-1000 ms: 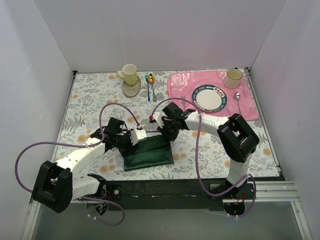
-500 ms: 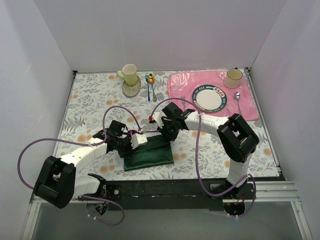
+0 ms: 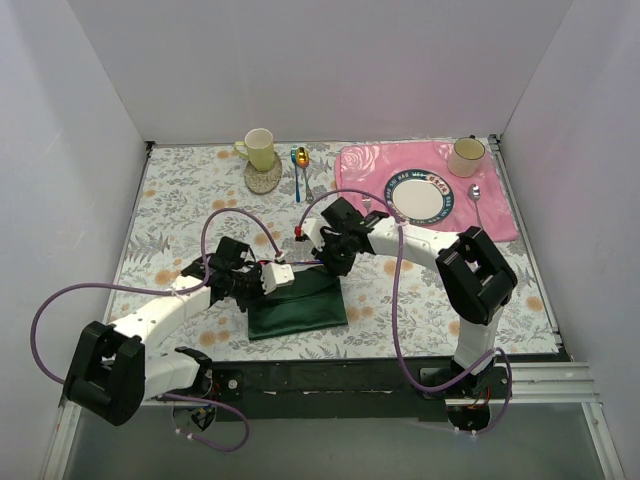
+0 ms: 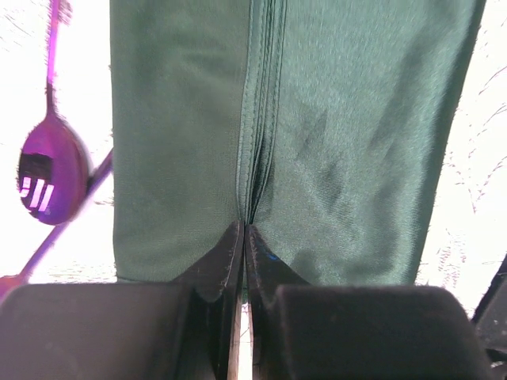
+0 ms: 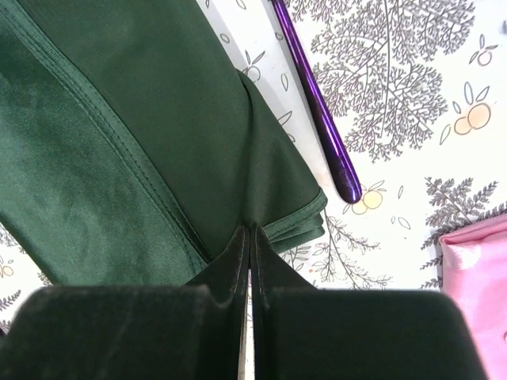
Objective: Fold the napkin into a case and place the utensils inside
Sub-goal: Fold the lower triangle-folded napkin at the center of the board, then pick up the 2/3-rectangle-folded napkin from the center of the board, then fold the 2/3-rectangle-folded napkin at the center of the board.
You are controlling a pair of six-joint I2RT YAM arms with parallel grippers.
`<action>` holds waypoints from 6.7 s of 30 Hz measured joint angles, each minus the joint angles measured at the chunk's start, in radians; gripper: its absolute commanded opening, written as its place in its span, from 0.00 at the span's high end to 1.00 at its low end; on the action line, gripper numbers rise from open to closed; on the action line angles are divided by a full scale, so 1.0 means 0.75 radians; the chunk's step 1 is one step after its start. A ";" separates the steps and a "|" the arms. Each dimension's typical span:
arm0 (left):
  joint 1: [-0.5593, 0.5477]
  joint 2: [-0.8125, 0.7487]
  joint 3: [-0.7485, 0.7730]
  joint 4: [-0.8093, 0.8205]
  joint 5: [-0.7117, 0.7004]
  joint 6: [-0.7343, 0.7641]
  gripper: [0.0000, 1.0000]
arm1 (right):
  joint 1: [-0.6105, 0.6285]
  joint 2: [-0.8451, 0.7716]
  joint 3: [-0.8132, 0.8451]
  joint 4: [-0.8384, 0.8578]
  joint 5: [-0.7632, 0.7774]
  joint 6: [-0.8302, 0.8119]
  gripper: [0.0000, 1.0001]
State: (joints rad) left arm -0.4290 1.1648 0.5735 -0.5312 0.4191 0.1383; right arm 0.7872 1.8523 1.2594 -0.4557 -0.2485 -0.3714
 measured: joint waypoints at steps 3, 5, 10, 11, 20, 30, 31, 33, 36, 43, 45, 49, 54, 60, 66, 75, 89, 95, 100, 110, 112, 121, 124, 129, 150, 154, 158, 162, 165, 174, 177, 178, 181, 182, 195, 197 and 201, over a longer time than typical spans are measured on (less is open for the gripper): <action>0.000 -0.016 0.037 -0.027 0.018 -0.003 1.00 | 0.000 -0.006 0.004 -0.027 -0.001 -0.005 0.99; 0.000 -0.030 0.058 -0.045 0.033 -0.005 1.00 | 0.000 -0.011 0.004 -0.045 -0.001 -0.012 0.99; -0.001 -0.044 0.082 -0.094 0.083 -0.005 1.00 | 0.000 -0.031 0.002 -0.080 -0.009 -0.028 0.99; -0.001 -0.044 0.082 -0.101 0.090 -0.004 1.00 | 0.000 -0.033 0.002 -0.088 -0.014 -0.029 0.99; -0.016 0.011 0.060 -0.105 0.114 -0.002 1.00 | 0.012 -0.036 -0.065 -0.082 -0.052 -0.026 0.99; -0.019 0.048 -0.042 -0.011 0.076 -0.015 0.62 | 0.017 -0.008 -0.096 -0.016 -0.055 -0.002 0.99; -0.020 0.027 -0.047 -0.013 0.069 -0.021 0.59 | 0.016 -0.007 -0.096 -0.009 -0.056 -0.002 0.99; -0.021 -0.030 -0.048 -0.024 0.073 -0.044 0.57 | 0.015 -0.006 -0.096 0.002 -0.056 -0.001 0.99; -0.041 -0.137 -0.023 -0.041 0.091 -0.087 0.55 | 0.015 -0.005 -0.096 0.017 -0.056 -0.001 0.99; -0.254 -0.224 -0.021 0.019 0.075 -0.168 0.55 | 0.015 -0.003 -0.096 0.027 -0.060 0.005 0.99; -0.358 -0.225 -0.040 0.045 0.049 -0.197 0.55 | 0.014 -0.002 -0.096 0.028 -0.062 0.007 0.99; -0.526 -0.223 -0.081 0.095 -0.006 -0.249 0.55 | 0.014 -0.002 -0.096 0.028 -0.062 0.007 0.99; -0.676 -0.203 -0.138 0.181 -0.108 -0.283 0.57 | 0.014 -0.003 -0.100 0.040 -0.065 0.007 0.99; -0.794 -0.148 -0.190 0.292 -0.225 -0.299 0.65 | 0.012 -0.003 -0.104 0.061 -0.073 0.007 0.99; -0.835 -0.108 -0.215 0.361 -0.313 -0.297 0.73 | 0.012 -0.003 -0.108 0.076 -0.076 0.001 0.99; -0.856 -0.099 -0.230 0.420 -0.414 -0.279 0.87 | 0.009 -0.003 -0.114 0.090 -0.084 -0.005 0.99; -0.861 -0.117 -0.225 0.393 -0.468 -0.249 1.00 | 0.009 -0.003 -0.115 0.096 -0.088 -0.027 0.99; -0.862 -0.157 -0.153 0.326 -0.455 -0.276 1.00 | 0.009 -0.004 -0.117 0.100 -0.089 -0.031 0.99; -0.813 -0.168 -0.115 0.319 -0.435 -0.311 1.00 | 0.009 -0.007 -0.123 0.109 -0.090 -0.037 0.99; -0.527 -0.161 -0.044 0.332 -0.313 -0.327 1.00 | 0.009 -0.014 -0.134 0.123 -0.094 -0.061 0.99; -0.480 -0.143 -0.033 0.339 -0.279 -0.320 1.00 | 0.009 -0.017 -0.139 0.128 -0.095 -0.068 0.99; -0.301 -0.016 0.006 0.386 -0.156 -0.273 1.00 | 0.009 -0.018 -0.140 0.129 -0.097 -0.076 0.99; -0.270 -0.012 0.010 0.387 -0.109 -0.235 1.00 | 0.009 -0.018 -0.140 0.129 -0.098 -0.079 0.99; -0.284 -0.078 -0.002 0.351 -0.037 -0.134 0.70 | 0.009 -0.018 -0.140 0.129 -0.100 -0.083 0.99; -0.670 -0.243 -0.186 -0.028 -0.207 0.026 0.60 | 0.007 -0.015 -0.138 0.128 -0.106 -0.082 0.99; -0.673 -0.216 -0.189 0.051 -0.261 0.001 0.62 | 0.007 -0.015 -0.138 0.129 -0.107 -0.082 0.99; -0.673 -0.200 -0.190 0.093 -0.295 -0.003 0.66 | 0.007 -0.015 -0.138 0.129 -0.107 -0.082 0.99; -0.673 -0.181 -0.189 0.112 -0.303 -0.008 0.74 | 0.007 -0.015 -0.138 0.129 -0.107 -0.082 0.99; -0.673 -0.141 -0.176 0.134 -0.299 -0.014 0.80 | 0.007 -0.015 -0.138 0.129 -0.107 -0.082 0.99; -0.664 -0.091 -0.160 0.183 -0.279 -0.092 1.00 | 0.007 -0.015 -0.138 0.130 -0.107 -0.084 0.99; -0.617 -0.102 -0.153 0.151 -0.232 -0.104 1.00 | 0.007 -0.015 -0.138 0.130 -0.107 -0.084 0.99; -0.593 -0.107 -0.144 0.128 -0.210 -0.107 1.00 | 0.007 -0.015 -0.138 0.130 -0.108 -0.085 0.99; -0.506 -0.106 -0.087 0.060 -0.133 -0.115 1.00 | 0.006 -0.015 -0.138 0.130 -0.110 -0.086 0.99; -0.476 -0.100 -0.061 0.042 -0.107 -0.116 1.00 | 0.006 -0.015 -0.138 0.130 -0.111 -0.087 0.99; -0.123 0.176 0.199 -0.071 0.207 -0.090 1.00 | 0.006 -0.015 -0.138 0.130 -0.117 -0.100 0.99; -0.068 0.233 0.244 -0.088 0.250 -0.091 1.00 | 0.005 -0.015 -0.138 0.130 -0.117 -0.102 0.99; 0.041 0.339 0.327 -0.114 0.323 -0.091 1.00 | 0.005 -0.015 -0.138 0.130 -0.120 -0.105 0.99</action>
State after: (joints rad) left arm -0.3985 1.4193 0.8185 -0.6167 0.6617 0.0704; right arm 0.7910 1.8412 1.1557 -0.3584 -0.3386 -0.4500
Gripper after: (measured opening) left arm 0.020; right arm 0.023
